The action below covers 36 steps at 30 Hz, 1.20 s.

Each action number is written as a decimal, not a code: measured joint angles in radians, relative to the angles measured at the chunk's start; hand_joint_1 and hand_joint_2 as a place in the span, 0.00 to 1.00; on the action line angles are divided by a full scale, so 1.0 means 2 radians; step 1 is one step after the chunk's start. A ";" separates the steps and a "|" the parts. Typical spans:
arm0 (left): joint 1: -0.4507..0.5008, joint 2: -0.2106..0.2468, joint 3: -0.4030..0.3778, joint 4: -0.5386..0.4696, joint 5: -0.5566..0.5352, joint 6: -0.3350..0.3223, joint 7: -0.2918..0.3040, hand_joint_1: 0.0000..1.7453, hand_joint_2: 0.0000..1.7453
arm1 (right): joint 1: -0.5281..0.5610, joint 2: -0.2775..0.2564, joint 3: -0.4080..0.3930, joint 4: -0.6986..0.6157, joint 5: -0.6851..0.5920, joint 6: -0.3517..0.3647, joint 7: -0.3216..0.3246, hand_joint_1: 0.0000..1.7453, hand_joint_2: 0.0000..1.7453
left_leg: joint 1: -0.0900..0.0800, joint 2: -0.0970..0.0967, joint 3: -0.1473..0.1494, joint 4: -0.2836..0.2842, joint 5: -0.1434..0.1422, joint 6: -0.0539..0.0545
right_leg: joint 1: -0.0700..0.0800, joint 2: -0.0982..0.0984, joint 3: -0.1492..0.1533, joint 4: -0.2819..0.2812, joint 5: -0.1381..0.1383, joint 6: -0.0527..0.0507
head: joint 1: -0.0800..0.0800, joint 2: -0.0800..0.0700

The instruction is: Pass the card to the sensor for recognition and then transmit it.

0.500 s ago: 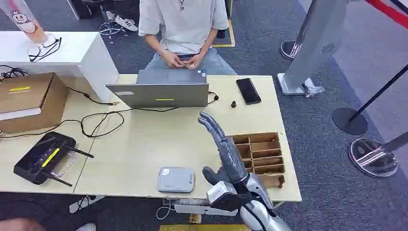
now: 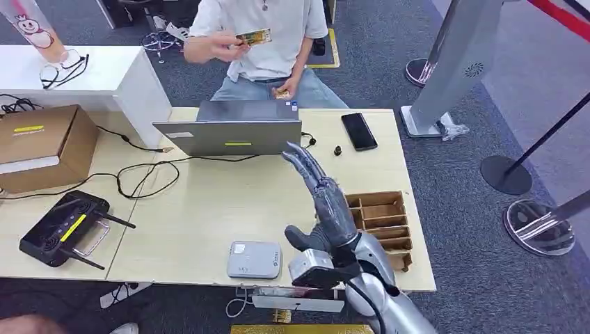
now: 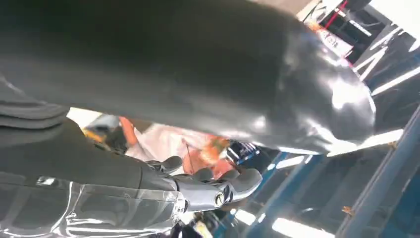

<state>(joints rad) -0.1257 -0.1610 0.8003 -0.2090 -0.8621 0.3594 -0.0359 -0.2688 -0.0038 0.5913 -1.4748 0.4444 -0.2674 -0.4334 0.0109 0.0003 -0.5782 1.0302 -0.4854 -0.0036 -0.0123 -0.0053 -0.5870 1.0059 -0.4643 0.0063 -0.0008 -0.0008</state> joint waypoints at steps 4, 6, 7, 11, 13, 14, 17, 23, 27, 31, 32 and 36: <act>-0.001 0.000 -0.001 0.000 -0.005 -0.001 0.003 0.00 0.00 | -0.023 0.000 0.000 0.008 0.029 -0.018 0.010 0.00 0.00 | 0.000 0.000 0.000 0.000 0.000 0.000 | 0.000 0.000 0.000 0.000 0.000 0.000 | 0.000 0.000; -0.001 -0.001 -0.001 0.000 -0.006 -0.001 0.003 0.00 0.00 | -0.031 0.000 0.000 0.012 0.032 -0.020 0.013 0.00 0.00 | 0.000 0.000 0.000 0.000 0.000 0.000 | 0.000 0.000 0.000 0.000 0.000 0.000 | 0.000 0.000; -0.001 -0.001 -0.001 0.000 -0.006 -0.001 0.003 0.00 0.00 | -0.034 0.000 -0.001 0.013 0.035 -0.021 0.013 0.00 0.00 | 0.000 0.000 0.000 0.000 0.000 0.000 | 0.000 0.000 0.000 0.000 0.000 0.000 | 0.000 0.000; -0.002 -0.001 -0.002 0.000 -0.009 -0.003 0.006 0.00 0.00 | -0.049 0.000 0.000 0.022 0.074 -0.043 0.030 0.00 0.00 | 0.000 0.000 0.000 0.000 0.000 0.000 | 0.000 0.000 0.000 0.000 0.000 0.000 | 0.000 0.000; -0.003 -0.001 -0.005 0.000 -0.011 -0.005 0.008 0.00 0.00 | -0.071 0.000 0.000 0.035 0.110 -0.063 0.046 0.00 0.00 | 0.000 0.000 0.000 0.000 0.000 0.000 | 0.000 0.000 0.000 0.000 0.000 0.000 | 0.000 0.000; -0.004 -0.002 -0.007 0.000 -0.012 -0.005 0.010 0.00 0.00 | -0.082 0.000 0.000 0.042 0.127 -0.072 0.054 0.00 0.00 | 0.000 0.000 0.000 0.000 0.000 0.000 | 0.000 0.000 0.000 0.000 0.000 0.000 | 0.000 0.000; -0.007 -0.002 -0.012 0.000 -0.015 -0.005 0.015 0.00 0.00 | -0.116 0.004 0.000 0.071 0.184 -0.102 0.079 0.00 0.00 | 0.000 0.000 0.000 0.000 0.001 0.000 | 0.000 0.000 0.000 0.000 0.001 0.000 | 0.000 0.000; -0.009 -0.002 -0.015 0.000 -0.016 -0.005 0.021 0.00 0.00 | -0.159 0.018 0.000 0.126 0.246 -0.125 0.112 0.00 0.00 | 0.000 0.000 0.000 0.000 0.001 0.000 | 0.000 0.000 0.000 0.000 0.001 0.000 | 0.000 0.000; -0.011 -0.002 -0.022 0.000 -0.018 -0.005 0.024 0.00 0.00 | -0.183 0.030 0.000 0.167 0.283 -0.131 0.135 0.00 1.00 | 0.000 0.000 0.000 0.000 0.001 0.000 | 0.000 0.000 0.000 0.000 0.001 0.000 | 0.000 0.000; -0.012 -0.005 -0.023 0.000 -0.018 -0.002 0.029 0.00 0.00 | -0.200 0.039 0.001 0.202 0.314 -0.137 0.151 0.00 1.00 | 0.000 0.000 0.000 0.000 0.001 0.000 | 0.000 0.000 0.000 0.000 0.001 0.000 | 0.000 0.000; -0.012 -0.006 -0.023 0.000 -0.018 -0.001 0.029 0.00 0.00 | -0.204 0.040 0.002 0.211 0.318 -0.137 0.155 0.00 1.00 | 0.000 0.000 0.000 0.000 0.001 0.000 | 0.000 0.000 0.000 0.000 0.001 0.000 | 0.000 0.000; -0.013 -0.008 -0.025 0.000 -0.018 -0.001 0.030 0.00 0.00 | -0.210 0.046 0.003 0.231 0.330 -0.136 0.163 0.00 1.00 | 0.000 0.000 0.000 0.000 0.001 0.000 | 0.000 0.000 0.000 0.000 0.001 0.000 | 0.000 0.000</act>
<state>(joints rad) -0.1516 -0.1766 0.7500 -0.2090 -0.8984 0.3578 0.0240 -0.6878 0.0889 0.5966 -1.0137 1.1043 -0.5398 -0.1076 0.0109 0.0000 -0.5783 1.0304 -0.4840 -0.0036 -0.0123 -0.0052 -0.5868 1.0062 -0.4628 0.0066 -0.0008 -0.0008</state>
